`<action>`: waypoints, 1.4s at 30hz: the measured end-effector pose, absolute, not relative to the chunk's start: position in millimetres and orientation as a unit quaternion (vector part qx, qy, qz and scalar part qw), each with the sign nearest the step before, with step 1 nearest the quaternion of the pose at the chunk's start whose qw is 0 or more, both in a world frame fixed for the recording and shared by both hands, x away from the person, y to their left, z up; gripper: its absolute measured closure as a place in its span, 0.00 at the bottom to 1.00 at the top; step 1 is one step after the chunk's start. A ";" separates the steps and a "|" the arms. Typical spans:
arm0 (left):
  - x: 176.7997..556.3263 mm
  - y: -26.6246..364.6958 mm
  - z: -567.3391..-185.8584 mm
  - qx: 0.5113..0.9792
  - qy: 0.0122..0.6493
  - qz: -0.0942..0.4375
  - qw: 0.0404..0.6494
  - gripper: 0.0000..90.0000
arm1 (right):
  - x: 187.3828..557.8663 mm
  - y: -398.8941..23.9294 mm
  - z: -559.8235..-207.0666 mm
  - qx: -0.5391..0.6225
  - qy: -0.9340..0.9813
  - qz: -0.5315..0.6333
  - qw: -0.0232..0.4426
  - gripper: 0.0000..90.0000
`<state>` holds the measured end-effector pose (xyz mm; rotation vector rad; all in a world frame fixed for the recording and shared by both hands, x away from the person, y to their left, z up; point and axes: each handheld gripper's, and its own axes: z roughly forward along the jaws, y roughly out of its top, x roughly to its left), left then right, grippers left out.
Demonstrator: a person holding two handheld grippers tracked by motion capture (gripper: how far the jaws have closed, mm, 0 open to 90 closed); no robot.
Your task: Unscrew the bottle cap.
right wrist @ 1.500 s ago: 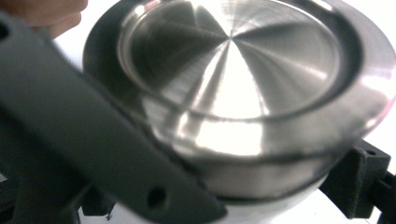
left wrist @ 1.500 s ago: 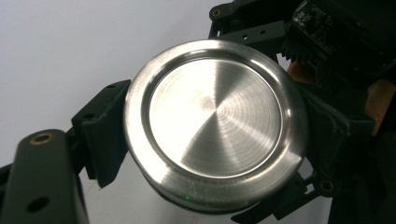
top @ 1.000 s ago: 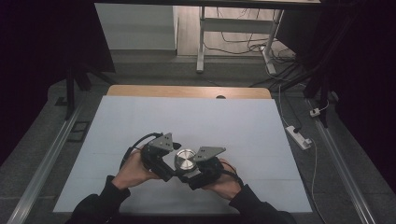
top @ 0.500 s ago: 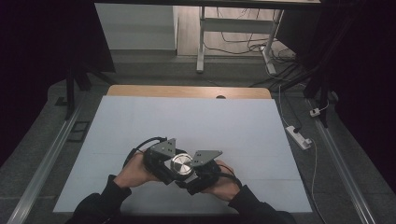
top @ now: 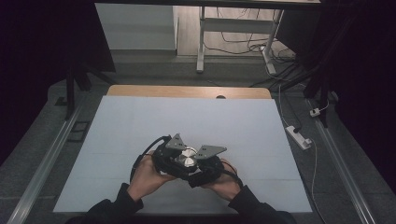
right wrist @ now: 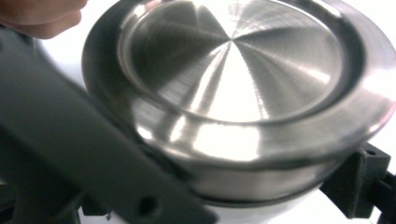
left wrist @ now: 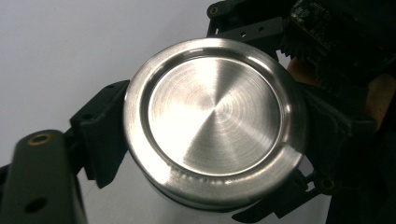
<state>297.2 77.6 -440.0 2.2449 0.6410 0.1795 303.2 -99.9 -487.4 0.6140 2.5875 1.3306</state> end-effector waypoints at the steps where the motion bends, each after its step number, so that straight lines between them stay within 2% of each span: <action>1: 298.3 79.6 -439.0 0.883 0.249 0.067 0.392 0.13 | 302.7 -99.9 -486.9 0.206 0.867 0.446 0.082 0.16; 6: 300.8 97.0 -431.3 0.890 0.197 0.056 0.407 0.07 | 301.6 -99.6 -487.0 0.194 0.870 0.447 0.074 0.16; 14: 299.9 115.4 -434.1 0.908 0.082 0.028 0.409 0.06 | 294.8 -94.9 -486.5 0.155 0.876 0.454 0.047 0.16; 19: 298.8 112.3 -437.0 0.912 0.066 0.022 0.404 0.10 | 290.0 -92.0 -486.1 0.128 0.879 0.457 0.038 0.16; 21: 297.5 110.3 -438.8 0.913 0.057 0.023 0.403 0.17 | 288.8 -91.4 -485.6 0.124 0.879 0.458 0.036 0.16; 26: 298.9 104.8 -438.7 0.910 0.101 0.032 0.401 0.20 | 291.4 -93.4 -485.5 0.138 0.877 0.457 0.048 0.16; 38: 292.3 75.3 -437.1 0.888 0.264 0.093 0.364 0.20 | 299.7 -97.3 -487.4 0.206 0.869 0.440 0.097 0.16; 42: 293.6 74.2 -438.7 0.886 0.264 0.092 0.371 0.20 | 301.2 -97.8 -488.5 0.217 0.867 0.437 0.100 0.16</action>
